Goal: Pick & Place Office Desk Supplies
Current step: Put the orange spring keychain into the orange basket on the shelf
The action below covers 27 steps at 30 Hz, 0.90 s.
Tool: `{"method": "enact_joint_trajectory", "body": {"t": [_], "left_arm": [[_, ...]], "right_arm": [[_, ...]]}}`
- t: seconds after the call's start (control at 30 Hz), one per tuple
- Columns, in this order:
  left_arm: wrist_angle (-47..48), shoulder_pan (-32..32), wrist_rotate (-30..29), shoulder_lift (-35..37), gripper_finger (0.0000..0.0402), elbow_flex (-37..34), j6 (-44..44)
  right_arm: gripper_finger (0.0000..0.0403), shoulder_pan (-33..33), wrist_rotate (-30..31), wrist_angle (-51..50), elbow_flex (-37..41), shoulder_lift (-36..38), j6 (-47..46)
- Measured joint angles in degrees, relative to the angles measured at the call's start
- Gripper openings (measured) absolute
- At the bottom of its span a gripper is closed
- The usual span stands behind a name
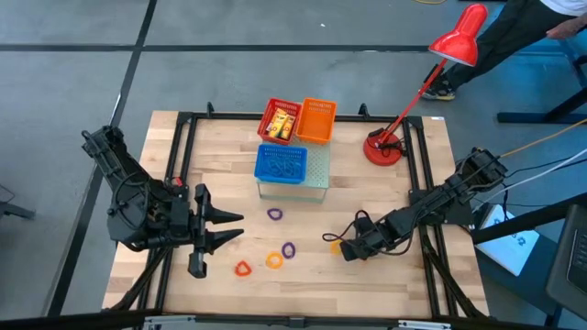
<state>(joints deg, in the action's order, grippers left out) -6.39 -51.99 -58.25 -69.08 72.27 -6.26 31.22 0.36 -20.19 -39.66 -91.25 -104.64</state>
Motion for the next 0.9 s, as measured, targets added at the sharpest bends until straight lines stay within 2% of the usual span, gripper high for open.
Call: {"method": "enact_joint_trajectory", "body": {"t": [0.17,0.23,0.5,0.6,0.9], "left_arm": [[0.0,0.0,-0.1,0.0,0.0125,0.0,0.4],[0.0,0.0,-0.1,0.0,0.0125,0.0,0.4],[-0.1,0.0,-0.1,0.0,0.0125,0.0,0.4],[-0.1,0.0,-0.2,0.0,0.0125,0.0,0.4],[-0.1,0.0,-0.2,0.0,0.0125,0.0,0.5]], "right_arm": [[0.0004,-0.5,8.1,-2.7,-5.4,0.0,1.5],[0.0004,-0.5,8.5,-2.3,-9.1,0.2,3.0],[0.0002,-1.9,11.4,-13.0,-23.7,0.3,11.2],[0.0002,-2.3,12.0,-13.3,-27.7,0.3,14.0],[0.0001,-7.0,20.9,-18.2,-40.8,0.4,28.0]]}}
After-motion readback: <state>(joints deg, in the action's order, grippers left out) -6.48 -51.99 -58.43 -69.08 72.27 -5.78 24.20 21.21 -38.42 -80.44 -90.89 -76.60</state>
